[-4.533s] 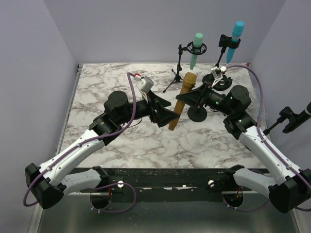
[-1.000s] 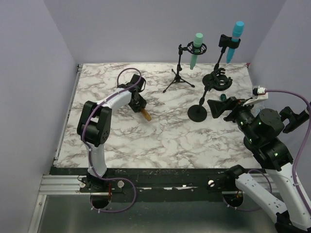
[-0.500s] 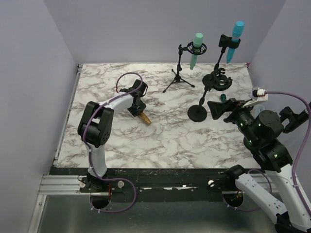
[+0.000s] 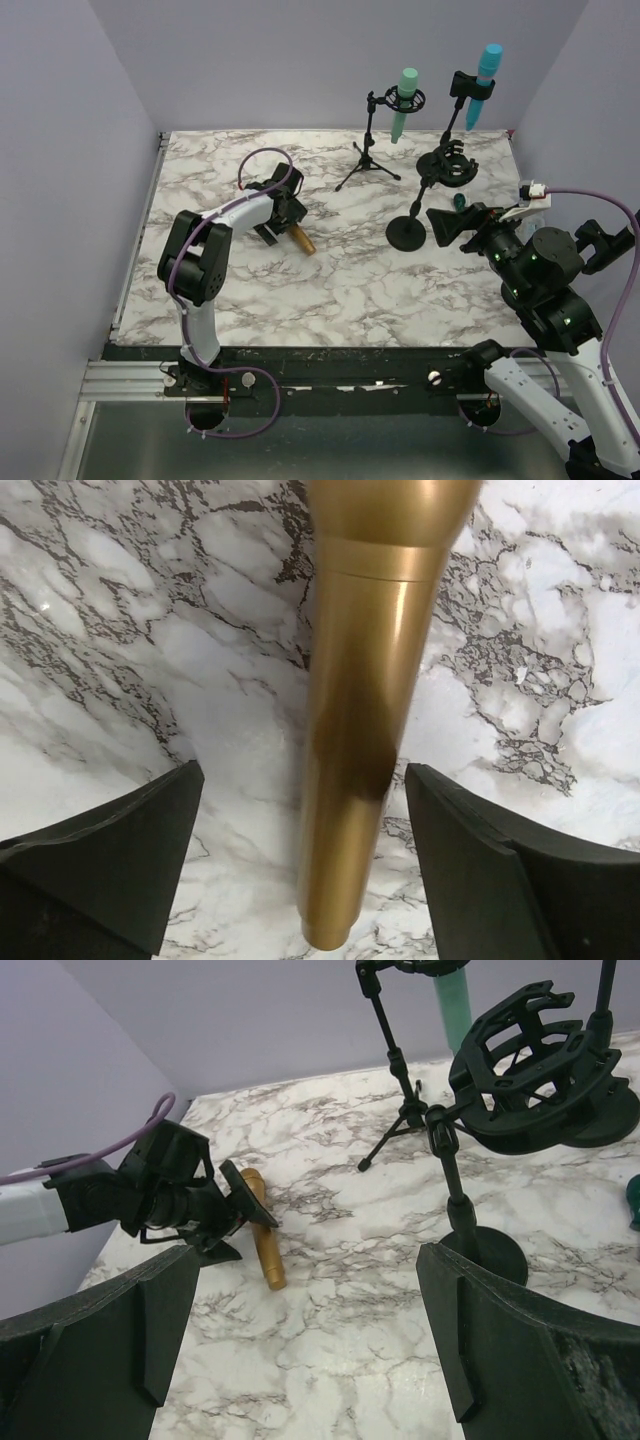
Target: Remove the microphone from the stand
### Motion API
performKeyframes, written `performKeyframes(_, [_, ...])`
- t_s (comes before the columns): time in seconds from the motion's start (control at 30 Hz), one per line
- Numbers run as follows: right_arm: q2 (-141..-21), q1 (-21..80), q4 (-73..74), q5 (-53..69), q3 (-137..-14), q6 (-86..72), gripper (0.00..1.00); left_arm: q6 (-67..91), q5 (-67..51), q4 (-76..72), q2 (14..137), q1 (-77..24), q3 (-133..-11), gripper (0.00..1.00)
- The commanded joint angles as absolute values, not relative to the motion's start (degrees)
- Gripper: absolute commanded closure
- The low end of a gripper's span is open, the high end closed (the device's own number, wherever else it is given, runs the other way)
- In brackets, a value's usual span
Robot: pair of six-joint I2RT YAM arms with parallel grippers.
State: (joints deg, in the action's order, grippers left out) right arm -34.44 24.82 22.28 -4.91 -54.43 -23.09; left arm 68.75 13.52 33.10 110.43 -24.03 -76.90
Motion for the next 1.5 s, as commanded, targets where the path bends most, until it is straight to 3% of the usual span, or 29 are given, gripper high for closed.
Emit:
performKeyframes(0.0, [-34.2,25.1,23.2,-4.7,-54.5,-23.7,0.00,67.7,14.9,35.2,106.7,-24.2,-75.7,0.09])
performKeyframes(0.07, [-34.2,25.1,23.4,-4.9,-54.5,-23.9,0.00,67.3,14.4,35.0,106.0,-24.2,-75.6,0.01])
performKeyframes(0.37, [-35.4,25.1,24.2,-6.1,-54.0,-25.3,0.00,63.7,11.5,33.6,104.8,-24.2,-75.5,0.01])
performKeyframes(0.6, [-40.1,25.1,25.4,-8.9,-55.5,-24.8,0.00,58.0,4.9,32.1,92.7,-23.5,-72.6,0.02])
performKeyframes(0.83, [-46.1,25.1,22.9,-8.3,-53.4,-34.0,0.00,45.2,-7.9,34.7,80.8,-20.7,-79.2,0.01])
performKeyframes(1.07, [-50.7,25.1,17.4,-14.2,-50.7,-50.4,0.00,28.6,-30.7,34.5,76.5,-17.8,-92.6,0.01])
performKeyframes(1.47, [-54.4,24.4,13.8,-29.2,-53.3,-59.8,0.07,19.3,-31.3,22.0,68.0,-17.9,-75.8,0.02])
